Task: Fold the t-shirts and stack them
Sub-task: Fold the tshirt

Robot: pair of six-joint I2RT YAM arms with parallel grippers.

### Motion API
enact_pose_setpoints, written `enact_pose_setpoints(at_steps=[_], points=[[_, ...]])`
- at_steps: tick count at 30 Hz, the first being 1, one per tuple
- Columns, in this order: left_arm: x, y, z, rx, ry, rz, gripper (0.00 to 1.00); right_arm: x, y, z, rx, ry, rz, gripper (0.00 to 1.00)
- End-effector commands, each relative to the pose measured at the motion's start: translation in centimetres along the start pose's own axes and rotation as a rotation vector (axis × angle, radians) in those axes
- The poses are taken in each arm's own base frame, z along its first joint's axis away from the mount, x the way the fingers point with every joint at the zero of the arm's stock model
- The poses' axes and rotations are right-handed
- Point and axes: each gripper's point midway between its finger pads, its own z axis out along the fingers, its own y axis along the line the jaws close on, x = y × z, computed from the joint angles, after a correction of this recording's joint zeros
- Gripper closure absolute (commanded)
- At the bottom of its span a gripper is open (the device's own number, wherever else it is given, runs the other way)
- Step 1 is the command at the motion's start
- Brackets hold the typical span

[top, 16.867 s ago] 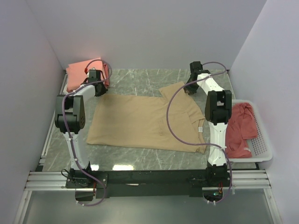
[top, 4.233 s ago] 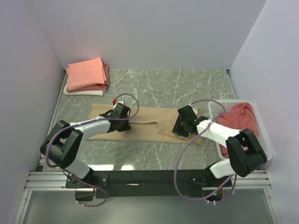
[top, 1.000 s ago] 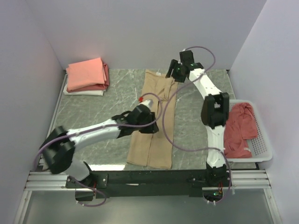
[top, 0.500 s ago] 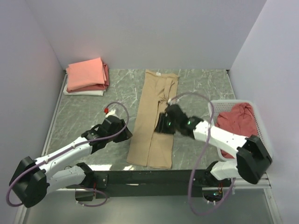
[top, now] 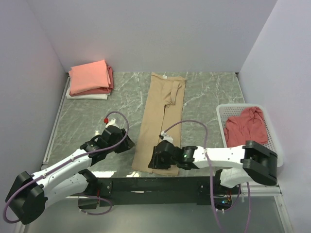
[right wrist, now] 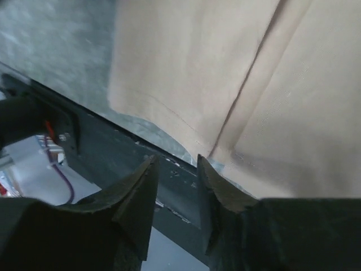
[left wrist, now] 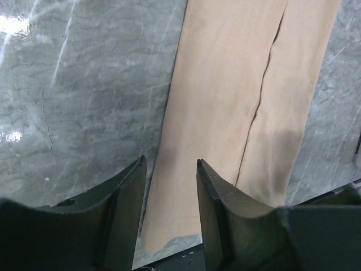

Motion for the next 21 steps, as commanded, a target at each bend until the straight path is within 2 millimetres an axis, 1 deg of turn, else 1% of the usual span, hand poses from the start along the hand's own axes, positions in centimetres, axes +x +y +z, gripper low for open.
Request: enact_pose_setpoints(at_steps=[1,2,4,8,15,19,21], points=[[-1.0,-1.3,-0.4,0.054,-0.035,-0.001,0.53,0.4,1.6,1.3,-0.010,-0.015,0.059,0.60],[-1.0,-1.2,-0.5,0.052,-0.035,-0.002,0.53,0.5,1.7,1.5,-0.003,-0.009,0.066,0.62],[-0.9,-1.2,-0.4,0.057,-0.033,-0.001,0.53,1.0,1.1,1.9,0.030,0.002,0.067,0.64],[-0.7,-1.2,-0.4,0.065,-0.028,-0.003,0.53,1.2,1.0,1.9,0.043,0.002,0.070,0.64],[-0.6,-1.1,-0.3,0.064,-0.024,0.000,0.53,1.8,0.5,2.6,0.075,0.019,0.067,0.64],[-0.5,-1.2,-0.3,0.069,-0.020,-0.001,0.53,1.9,-0.1,2.6,0.103,0.018,0.066,0.64],[-0.4,-1.1,-0.3,0.069,-0.018,-0.002,0.53,1.9,-0.1,2.2,0.105,0.008,0.063,0.64]])
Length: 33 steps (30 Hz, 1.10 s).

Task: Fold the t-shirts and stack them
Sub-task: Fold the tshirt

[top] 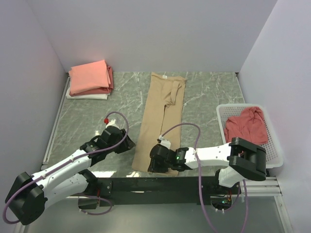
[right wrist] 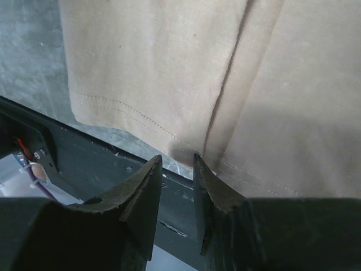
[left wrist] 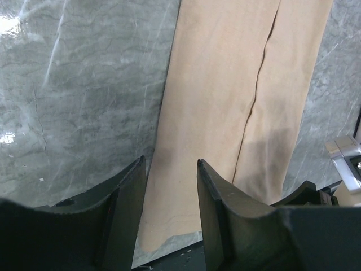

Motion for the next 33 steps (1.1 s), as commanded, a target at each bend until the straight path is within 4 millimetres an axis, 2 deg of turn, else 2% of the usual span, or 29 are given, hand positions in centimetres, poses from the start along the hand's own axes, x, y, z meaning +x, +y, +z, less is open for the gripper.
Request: enact_pose_setpoints(at_steps=[1,13,19,23,24,26,27,33], points=[[-0.5,-0.8,-0.1,0.046,-0.021,0.001,0.53,-0.7,1.0,-0.6,-0.005,-0.049,0.015,0.64],[-0.3,-0.5,-0.1,0.039,-0.021,-0.003,0.52,0.2,0.6,-0.2,0.009,-0.021,0.005,0.64],[-0.2,-0.5,0.0,0.043,-0.016,-0.006,0.53,-0.3,1.1,-0.3,0.011,-0.043,0.000,0.66],[-0.2,-0.5,0.0,0.045,-0.016,-0.006,0.53,-0.4,1.3,-0.2,0.003,-0.044,-0.001,0.79],[-0.1,-0.4,0.0,0.044,-0.015,-0.004,0.53,-0.5,1.4,-0.2,0.003,-0.047,0.000,0.88],[-0.1,-0.4,0.0,0.044,-0.013,-0.006,0.53,-0.6,1.4,-0.2,0.005,-0.049,-0.003,0.94],[0.0,-0.3,0.0,0.043,-0.012,-0.004,0.53,-0.6,1.5,-0.3,0.003,-0.052,-0.002,0.99],[0.0,-0.4,0.1,0.042,-0.010,-0.001,0.53,-1.0,1.5,-1.4,-0.007,-0.073,-0.001,1.00]])
